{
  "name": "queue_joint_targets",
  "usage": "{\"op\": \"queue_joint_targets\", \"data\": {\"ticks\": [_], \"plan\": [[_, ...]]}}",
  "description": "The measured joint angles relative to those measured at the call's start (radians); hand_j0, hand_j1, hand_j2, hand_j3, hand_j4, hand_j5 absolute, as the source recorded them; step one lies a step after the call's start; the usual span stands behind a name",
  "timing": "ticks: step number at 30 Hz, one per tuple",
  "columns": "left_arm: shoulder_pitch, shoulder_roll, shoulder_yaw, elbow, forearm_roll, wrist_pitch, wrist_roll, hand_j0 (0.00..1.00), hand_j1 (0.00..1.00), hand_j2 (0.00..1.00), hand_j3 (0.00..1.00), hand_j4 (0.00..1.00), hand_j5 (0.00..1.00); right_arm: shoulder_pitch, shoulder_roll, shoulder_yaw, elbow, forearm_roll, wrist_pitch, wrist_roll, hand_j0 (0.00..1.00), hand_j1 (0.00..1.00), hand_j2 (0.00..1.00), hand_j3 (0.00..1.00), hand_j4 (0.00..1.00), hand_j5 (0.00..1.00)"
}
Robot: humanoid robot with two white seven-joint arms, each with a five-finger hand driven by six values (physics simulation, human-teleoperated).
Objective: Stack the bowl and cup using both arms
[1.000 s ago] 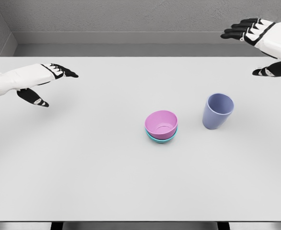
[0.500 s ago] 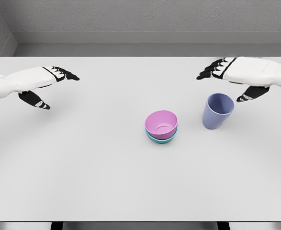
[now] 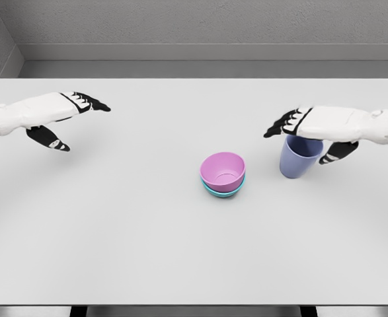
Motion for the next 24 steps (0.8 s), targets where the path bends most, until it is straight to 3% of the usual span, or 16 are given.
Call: {"op": "queue_joint_targets", "data": {"ticks": [18, 24], "plan": [[0.000, 0.001, 0.001, -0.003, 0.001, 0.000, 0.000, 1.00, 1.00, 1.00, 1.00, 1.00, 1.00, -0.026, 0.031, 0.041, 0.122, 0.000, 0.013, 0.000, 1.00, 1.00, 1.00, 1.00, 1.00, 1.00], [0.000, 0.001, 0.001, -0.002, 0.000, 0.000, 0.000, 1.00, 1.00, 1.00, 1.00, 1.00, 1.00, -0.067, 0.050, 0.082, 0.152, 0.000, 0.013, 0.000, 1.00, 1.00, 1.00, 1.00, 1.00, 1.00]]}}
